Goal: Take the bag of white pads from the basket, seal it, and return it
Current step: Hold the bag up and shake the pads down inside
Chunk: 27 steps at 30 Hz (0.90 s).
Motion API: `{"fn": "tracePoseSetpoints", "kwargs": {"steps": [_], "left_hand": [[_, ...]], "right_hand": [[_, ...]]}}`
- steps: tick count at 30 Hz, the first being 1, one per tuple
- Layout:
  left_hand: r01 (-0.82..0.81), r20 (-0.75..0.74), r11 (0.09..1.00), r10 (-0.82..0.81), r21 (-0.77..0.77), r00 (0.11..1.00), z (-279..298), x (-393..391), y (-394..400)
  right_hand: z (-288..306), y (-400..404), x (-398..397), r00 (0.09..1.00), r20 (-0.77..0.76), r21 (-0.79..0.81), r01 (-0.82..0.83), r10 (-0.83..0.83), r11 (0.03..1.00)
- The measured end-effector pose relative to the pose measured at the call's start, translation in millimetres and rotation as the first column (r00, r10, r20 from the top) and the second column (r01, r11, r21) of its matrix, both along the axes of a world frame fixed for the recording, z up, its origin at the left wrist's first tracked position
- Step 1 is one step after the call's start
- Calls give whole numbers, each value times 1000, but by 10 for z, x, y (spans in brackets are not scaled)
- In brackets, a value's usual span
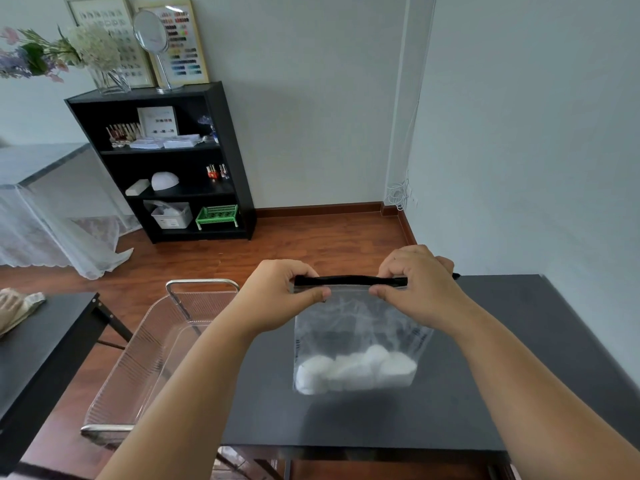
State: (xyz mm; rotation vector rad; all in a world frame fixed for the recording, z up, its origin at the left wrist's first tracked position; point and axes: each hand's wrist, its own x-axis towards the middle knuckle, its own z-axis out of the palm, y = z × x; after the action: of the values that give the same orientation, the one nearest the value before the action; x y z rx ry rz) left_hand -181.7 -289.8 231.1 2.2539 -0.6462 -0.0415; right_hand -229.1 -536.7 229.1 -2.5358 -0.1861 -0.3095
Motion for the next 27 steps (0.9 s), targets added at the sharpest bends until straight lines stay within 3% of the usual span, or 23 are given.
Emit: {"fn": "tracePoseSetpoints", "kwargs": {"steps": [3,6,11,27], "left_hand": [[-33,26,996,35,-77,999,-33,-21,-2],[34,42,996,-30,-87,999,-41,-46,-34],[132,63,987,-127,-89,990,-60,-71,-104],[126,91,982,-113,-144,989,-61,-76,-164]], "right_hand": [[13,-11,-10,997,-68,74,-21,26,997],[24,33,-11,993,-98,92,-62,71,994],[54,185,15,985,-94,51,-143,147,988],[44,255,58,988,-28,31,-149,150,988]]}}
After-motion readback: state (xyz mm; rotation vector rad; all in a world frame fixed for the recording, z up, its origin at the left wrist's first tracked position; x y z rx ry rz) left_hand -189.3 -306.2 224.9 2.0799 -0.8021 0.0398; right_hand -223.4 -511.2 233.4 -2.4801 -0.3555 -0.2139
